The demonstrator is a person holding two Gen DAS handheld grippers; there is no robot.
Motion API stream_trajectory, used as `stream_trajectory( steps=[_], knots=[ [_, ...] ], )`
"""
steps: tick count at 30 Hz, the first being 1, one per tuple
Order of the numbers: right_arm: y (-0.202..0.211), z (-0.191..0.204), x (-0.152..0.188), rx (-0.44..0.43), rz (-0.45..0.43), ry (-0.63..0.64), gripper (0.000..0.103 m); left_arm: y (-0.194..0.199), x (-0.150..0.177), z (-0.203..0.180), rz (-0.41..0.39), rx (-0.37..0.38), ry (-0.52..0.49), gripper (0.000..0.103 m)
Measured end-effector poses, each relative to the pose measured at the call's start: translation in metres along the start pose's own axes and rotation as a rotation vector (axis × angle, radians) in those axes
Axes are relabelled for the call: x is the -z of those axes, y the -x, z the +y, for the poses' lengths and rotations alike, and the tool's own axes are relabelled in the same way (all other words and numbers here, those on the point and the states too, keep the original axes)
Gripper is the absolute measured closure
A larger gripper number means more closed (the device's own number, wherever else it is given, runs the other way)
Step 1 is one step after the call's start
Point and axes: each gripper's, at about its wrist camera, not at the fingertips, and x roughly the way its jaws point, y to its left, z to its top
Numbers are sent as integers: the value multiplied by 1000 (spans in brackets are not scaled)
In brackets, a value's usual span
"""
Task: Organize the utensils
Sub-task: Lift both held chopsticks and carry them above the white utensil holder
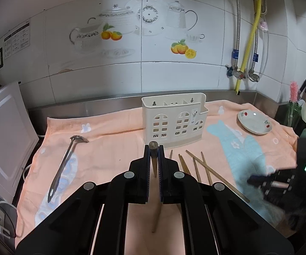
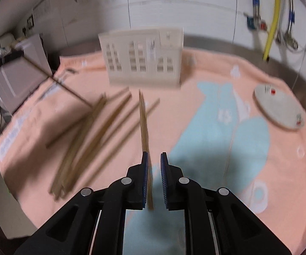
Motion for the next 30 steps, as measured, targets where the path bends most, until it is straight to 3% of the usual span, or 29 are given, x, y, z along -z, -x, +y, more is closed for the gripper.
stream_trajectory(
  steps=[6,15,21,30],
  knots=[
    [-23,4,27,-5,46,-2,89,0,0,-3,1,-5,-15,97],
    [-28,11,30,23,39,14,87,0,0,-4,3,-15,-11,97],
    [-23,19,32,58,18,62,96,0,0,-3,4,-15,-17,97],
    [24,21,2,49,-124,60,96,0,-3,-2,1,-19,-20,97]
  ],
)
